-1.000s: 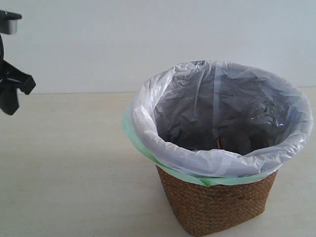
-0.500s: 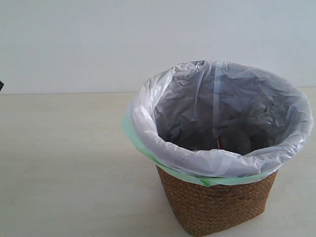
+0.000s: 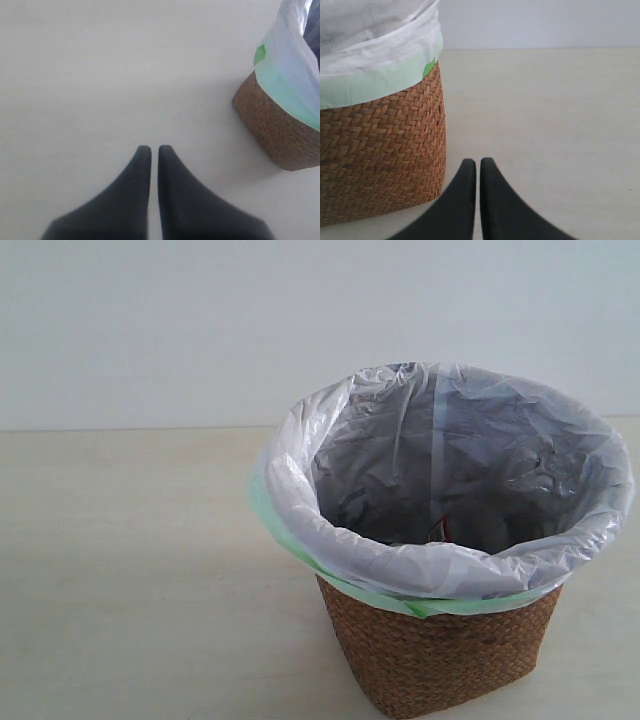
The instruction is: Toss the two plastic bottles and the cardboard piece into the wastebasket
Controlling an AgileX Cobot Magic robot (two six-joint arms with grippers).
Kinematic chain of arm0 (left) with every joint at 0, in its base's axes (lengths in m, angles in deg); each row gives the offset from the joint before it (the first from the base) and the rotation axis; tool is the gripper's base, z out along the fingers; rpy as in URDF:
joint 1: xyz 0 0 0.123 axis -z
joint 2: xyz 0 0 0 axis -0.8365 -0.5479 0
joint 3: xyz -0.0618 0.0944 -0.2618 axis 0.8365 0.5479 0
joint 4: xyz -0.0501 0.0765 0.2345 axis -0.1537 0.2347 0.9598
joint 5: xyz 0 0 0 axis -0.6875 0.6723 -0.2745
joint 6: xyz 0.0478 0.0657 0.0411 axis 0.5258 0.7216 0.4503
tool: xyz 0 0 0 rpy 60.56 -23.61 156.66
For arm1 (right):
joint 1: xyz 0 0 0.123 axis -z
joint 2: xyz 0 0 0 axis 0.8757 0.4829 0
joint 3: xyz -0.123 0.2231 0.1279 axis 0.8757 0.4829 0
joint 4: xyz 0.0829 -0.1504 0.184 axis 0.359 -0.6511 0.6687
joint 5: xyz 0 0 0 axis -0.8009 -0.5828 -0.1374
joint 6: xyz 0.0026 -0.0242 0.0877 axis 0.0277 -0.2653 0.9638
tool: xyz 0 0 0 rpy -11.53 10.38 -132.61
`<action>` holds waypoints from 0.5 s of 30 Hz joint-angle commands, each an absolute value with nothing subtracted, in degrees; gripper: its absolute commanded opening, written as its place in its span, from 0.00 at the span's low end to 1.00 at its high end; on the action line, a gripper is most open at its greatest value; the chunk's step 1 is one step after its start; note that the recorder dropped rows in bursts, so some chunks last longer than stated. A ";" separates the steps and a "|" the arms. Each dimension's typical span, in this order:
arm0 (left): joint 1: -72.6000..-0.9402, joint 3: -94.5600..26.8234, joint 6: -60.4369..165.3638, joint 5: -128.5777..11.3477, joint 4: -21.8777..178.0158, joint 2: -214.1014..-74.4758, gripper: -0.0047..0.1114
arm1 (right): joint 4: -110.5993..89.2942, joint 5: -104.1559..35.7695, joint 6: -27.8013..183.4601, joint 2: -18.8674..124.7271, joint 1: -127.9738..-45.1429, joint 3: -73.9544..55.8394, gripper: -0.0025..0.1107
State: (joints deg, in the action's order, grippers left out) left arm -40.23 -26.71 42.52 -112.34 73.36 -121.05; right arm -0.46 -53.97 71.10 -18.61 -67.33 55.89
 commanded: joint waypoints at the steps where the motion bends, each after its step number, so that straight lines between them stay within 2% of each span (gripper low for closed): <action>1: -40.16 -26.39 42.03 -111.95 72.92 -119.14 0.07 | -0.84 -53.73 70.87 -18.87 -66.99 55.84 0.02; 6: -41.16 -26.39 42.03 -111.44 72.72 -116.74 0.07 | -0.84 -53.73 70.87 -18.87 -66.99 55.84 0.02; 8: -43.23 -25.84 41.62 -106.58 72.29 -113.44 0.07 | -0.84 -53.73 70.87 -18.87 -66.99 55.84 0.02; 10: -45.20 -22.89 40.88 -96.92 70.94 -109.27 0.07 | -0.84 -53.73 70.87 -18.87 -66.99 55.84 0.02; 15: -48.81 -3.79 40.88 -60.64 66.94 -95.04 0.07 | -0.84 -53.73 70.87 -18.87 -66.99 55.84 0.02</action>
